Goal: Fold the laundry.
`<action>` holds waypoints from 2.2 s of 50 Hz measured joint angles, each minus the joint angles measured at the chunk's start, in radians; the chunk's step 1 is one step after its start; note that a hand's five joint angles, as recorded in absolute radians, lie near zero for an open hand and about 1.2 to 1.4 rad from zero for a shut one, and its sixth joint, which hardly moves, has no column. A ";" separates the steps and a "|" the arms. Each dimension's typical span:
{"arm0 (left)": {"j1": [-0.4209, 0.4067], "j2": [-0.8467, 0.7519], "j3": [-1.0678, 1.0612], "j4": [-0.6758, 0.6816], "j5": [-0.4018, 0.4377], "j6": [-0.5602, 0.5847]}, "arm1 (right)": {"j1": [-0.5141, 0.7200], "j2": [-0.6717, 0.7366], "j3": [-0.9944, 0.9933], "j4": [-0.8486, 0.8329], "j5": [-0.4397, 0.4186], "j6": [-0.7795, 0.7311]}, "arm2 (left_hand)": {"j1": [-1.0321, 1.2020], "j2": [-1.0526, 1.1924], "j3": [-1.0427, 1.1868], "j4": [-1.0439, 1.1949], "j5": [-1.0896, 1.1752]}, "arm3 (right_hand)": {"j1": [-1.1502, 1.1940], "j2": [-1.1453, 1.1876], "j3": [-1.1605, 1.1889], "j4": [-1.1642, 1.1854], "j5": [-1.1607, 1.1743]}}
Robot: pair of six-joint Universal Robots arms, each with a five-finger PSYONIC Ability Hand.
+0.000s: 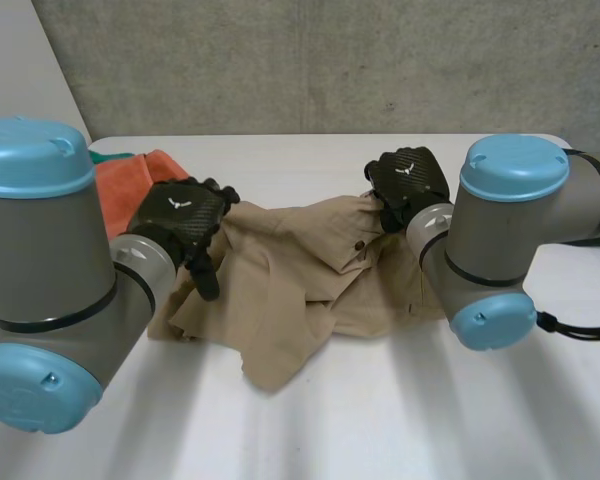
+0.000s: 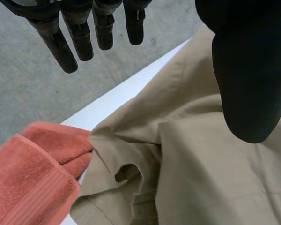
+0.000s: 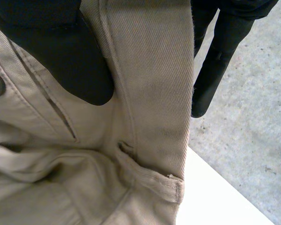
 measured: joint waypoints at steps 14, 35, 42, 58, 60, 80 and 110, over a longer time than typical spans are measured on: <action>-0.098 -0.093 -0.009 -0.006 -0.012 0.071 | -0.012 0.268 -0.363 0.031 0.015 0.056 | 0.000 0.000 0.000 0.000 0.000 | -0.472 -0.957 -0.952 -0.951 -0.926; -0.226 -0.248 0.024 0.059 -0.136 0.179 | -0.124 0.004 -0.275 0.378 -0.189 -0.388 | 0.000 0.000 0.000 0.000 0.000 | -0.472 -0.876 -0.880 -0.889 -0.848; -0.230 -0.340 0.091 0.087 -0.151 0.218 | -0.184 -0.001 -0.277 0.407 -0.191 -0.402 | 0.000 0.000 0.000 0.000 0.000 | -0.472 -0.878 -0.889 -0.893 -0.884; -0.156 -0.352 0.162 0.103 -0.143 0.221 | -0.257 -0.048 -0.241 0.472 -0.276 -0.283 | 0.941 0.975 0.954 0.980 0.926 | -0.467 -0.533 -0.540 -0.552 -0.517; -0.126 -0.300 0.155 0.102 -0.134 0.216 | -0.254 -0.040 -0.229 0.561 -0.308 -0.317 | 0.941 0.985 0.964 0.994 0.928 | -0.466 -0.497 -0.497 -0.507 -0.475; 0.000 -0.072 0.175 -0.108 0.101 0.226 | -0.123 0.159 -0.241 0.338 -0.487 -0.073 | 0.937 0.923 0.914 0.924 0.923 | -0.781 -0.824 -0.843 -0.841 -0.848; 0.113 0.090 0.437 -0.249 0.186 0.046 | -0.081 0.109 -0.420 0.325 -0.357 0.053 | 0.940 0.989 0.977 0.995 0.953 | -0.059 -0.006 -0.005 -0.004 0.002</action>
